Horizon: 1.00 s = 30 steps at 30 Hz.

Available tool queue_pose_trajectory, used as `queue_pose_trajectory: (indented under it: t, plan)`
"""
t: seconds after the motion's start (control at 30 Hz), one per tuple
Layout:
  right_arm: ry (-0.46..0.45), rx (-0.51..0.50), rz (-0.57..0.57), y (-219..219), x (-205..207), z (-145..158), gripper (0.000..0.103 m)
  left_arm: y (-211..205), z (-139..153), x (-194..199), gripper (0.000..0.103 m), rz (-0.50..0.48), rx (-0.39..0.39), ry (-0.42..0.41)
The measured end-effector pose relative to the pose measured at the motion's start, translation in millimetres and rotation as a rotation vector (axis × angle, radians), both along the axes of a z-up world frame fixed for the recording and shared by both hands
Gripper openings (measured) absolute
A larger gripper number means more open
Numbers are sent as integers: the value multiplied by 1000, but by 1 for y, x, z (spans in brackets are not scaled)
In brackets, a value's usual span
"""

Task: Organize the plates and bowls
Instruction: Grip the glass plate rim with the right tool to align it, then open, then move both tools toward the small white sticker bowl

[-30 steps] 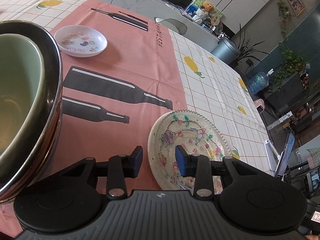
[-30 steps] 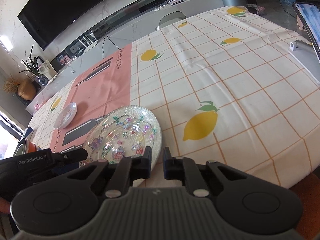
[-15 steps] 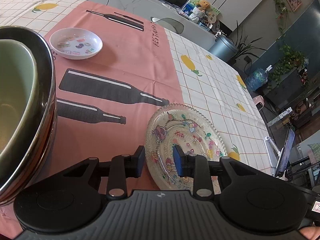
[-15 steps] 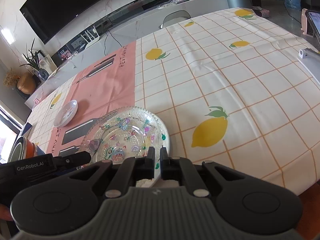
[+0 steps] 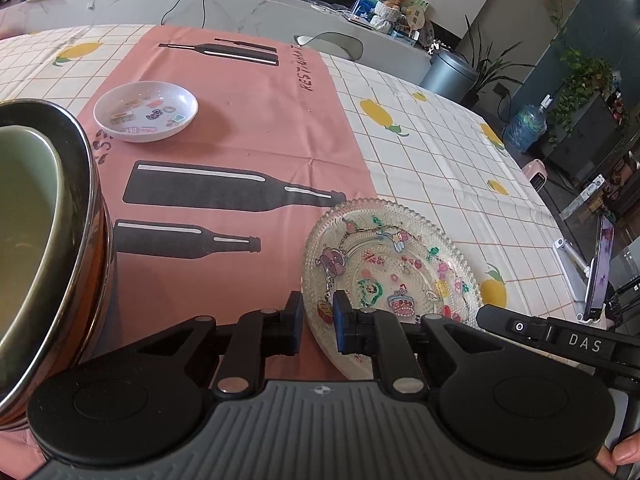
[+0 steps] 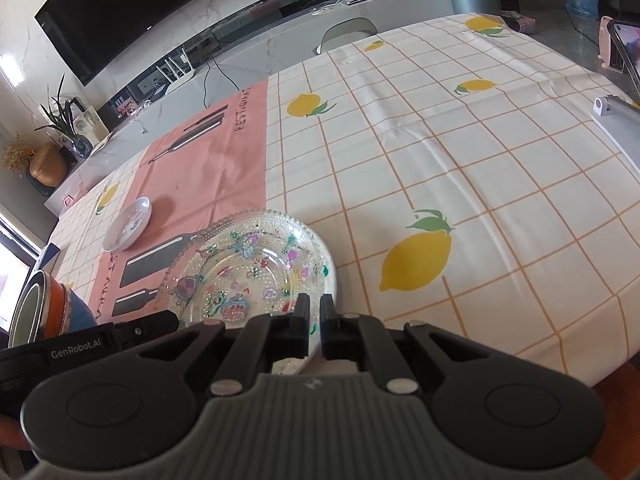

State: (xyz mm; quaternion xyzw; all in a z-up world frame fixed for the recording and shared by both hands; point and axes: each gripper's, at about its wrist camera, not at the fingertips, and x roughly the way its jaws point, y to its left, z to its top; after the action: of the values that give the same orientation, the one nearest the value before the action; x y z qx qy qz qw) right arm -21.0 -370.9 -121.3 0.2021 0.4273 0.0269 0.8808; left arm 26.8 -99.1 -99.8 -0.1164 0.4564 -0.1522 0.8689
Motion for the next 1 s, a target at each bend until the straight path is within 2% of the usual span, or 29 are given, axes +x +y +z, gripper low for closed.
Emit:
queue_pose_trajectory:
  t: [0.1,0.17,0.27,0.33,0.4,0.5,0.77,1.0]
  plan:
    - [-7,1,-4,0,-1,3,7,0,5,-3,18,10,27,-16]
    - [-25,-18,-8,2,-2,9,8,1,11,-4,24,16,29,-26]
    - [-50,-36,-3,4,-2,17,14,5,23,-3,29,22,7,-29]
    - [-58,-29,4,7,2,22,24,8,33,-2,31,21,-3,-28]
    - [-55,-20,18,12,9,26,25,13,44,1,36,27,-26,-10]
    - [-52,-22,56,25,21,33,29,22,63,8,38,25,-56,4]
    - [-71,-34,179,74,58,55,38,65,113,38,46,6,-9,-19]
    - [-71,-21,244,111,89,65,47,105,139,75,47,-33,49,-46]
